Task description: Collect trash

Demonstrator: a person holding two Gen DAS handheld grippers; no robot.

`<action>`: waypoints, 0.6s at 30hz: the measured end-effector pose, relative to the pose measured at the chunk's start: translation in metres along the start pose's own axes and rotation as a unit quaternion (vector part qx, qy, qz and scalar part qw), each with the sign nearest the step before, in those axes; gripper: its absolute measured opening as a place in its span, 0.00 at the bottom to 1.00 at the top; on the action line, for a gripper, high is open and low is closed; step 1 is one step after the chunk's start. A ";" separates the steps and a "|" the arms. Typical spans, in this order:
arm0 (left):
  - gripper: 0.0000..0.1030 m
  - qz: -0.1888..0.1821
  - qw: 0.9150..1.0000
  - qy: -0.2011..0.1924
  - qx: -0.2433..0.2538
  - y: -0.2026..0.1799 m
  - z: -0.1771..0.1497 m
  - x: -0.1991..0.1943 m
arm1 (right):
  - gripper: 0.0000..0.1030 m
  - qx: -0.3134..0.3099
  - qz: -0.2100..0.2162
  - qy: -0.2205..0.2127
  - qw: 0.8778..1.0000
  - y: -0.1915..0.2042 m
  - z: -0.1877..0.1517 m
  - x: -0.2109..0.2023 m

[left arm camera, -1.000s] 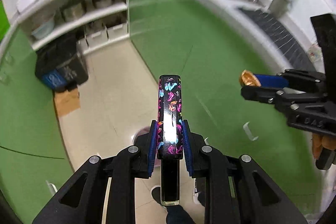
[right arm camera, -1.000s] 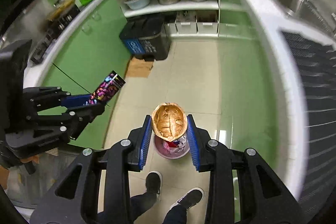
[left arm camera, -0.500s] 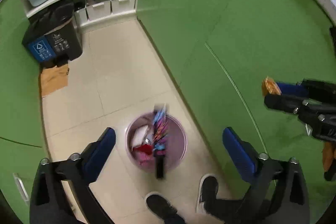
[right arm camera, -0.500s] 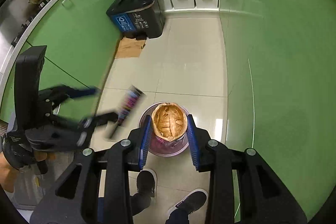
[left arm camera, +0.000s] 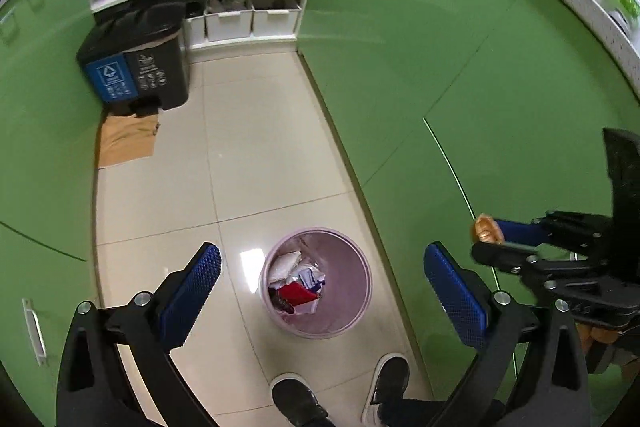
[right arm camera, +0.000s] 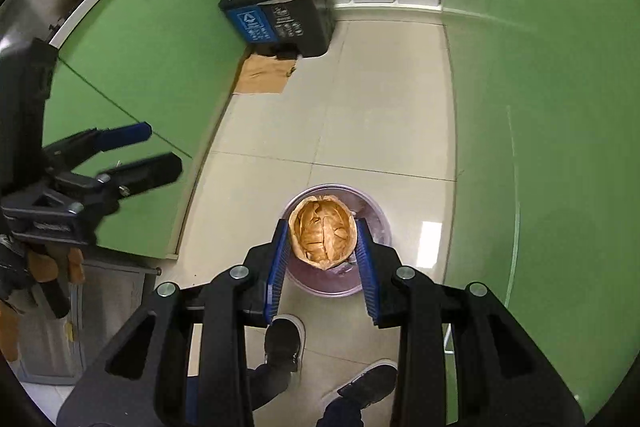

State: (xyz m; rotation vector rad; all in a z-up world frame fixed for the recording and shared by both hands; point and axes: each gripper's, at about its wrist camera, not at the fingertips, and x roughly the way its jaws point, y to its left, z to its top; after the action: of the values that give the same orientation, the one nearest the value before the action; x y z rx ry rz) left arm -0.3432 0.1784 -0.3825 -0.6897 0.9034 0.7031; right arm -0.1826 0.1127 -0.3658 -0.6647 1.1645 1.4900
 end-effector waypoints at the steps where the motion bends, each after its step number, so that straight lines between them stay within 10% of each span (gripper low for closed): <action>1: 0.95 0.001 1.000 -0.002 -0.003 0.003 -0.001 -0.003 | 0.32 -0.005 0.006 0.001 1.000 0.004 0.002 0.005; 3: 0.95 0.006 1.000 -0.006 -0.006 0.008 -0.002 -0.006 | 0.34 -0.013 0.008 0.000 1.000 0.011 0.005 0.010; 5: 0.95 0.007 1.000 -0.010 -0.011 0.013 -0.004 -0.009 | 0.91 -0.018 0.010 -0.005 1.000 0.015 0.008 0.011; 6: 0.95 0.009 1.000 -0.011 -0.013 0.014 -0.005 -0.011 | 0.97 -0.019 0.009 -0.014 1.000 0.016 0.008 0.009; 18: 0.95 -0.003 1.000 -0.011 -0.006 -0.003 0.009 -0.046 | 0.97 0.010 -0.018 -0.009 1.000 0.016 0.013 -0.039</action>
State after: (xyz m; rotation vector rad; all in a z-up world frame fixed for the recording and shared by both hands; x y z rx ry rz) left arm -0.3566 0.1721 -0.3381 -0.6948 0.8767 0.7099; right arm -0.1853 0.1098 -0.3224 -0.6547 1.1451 1.4496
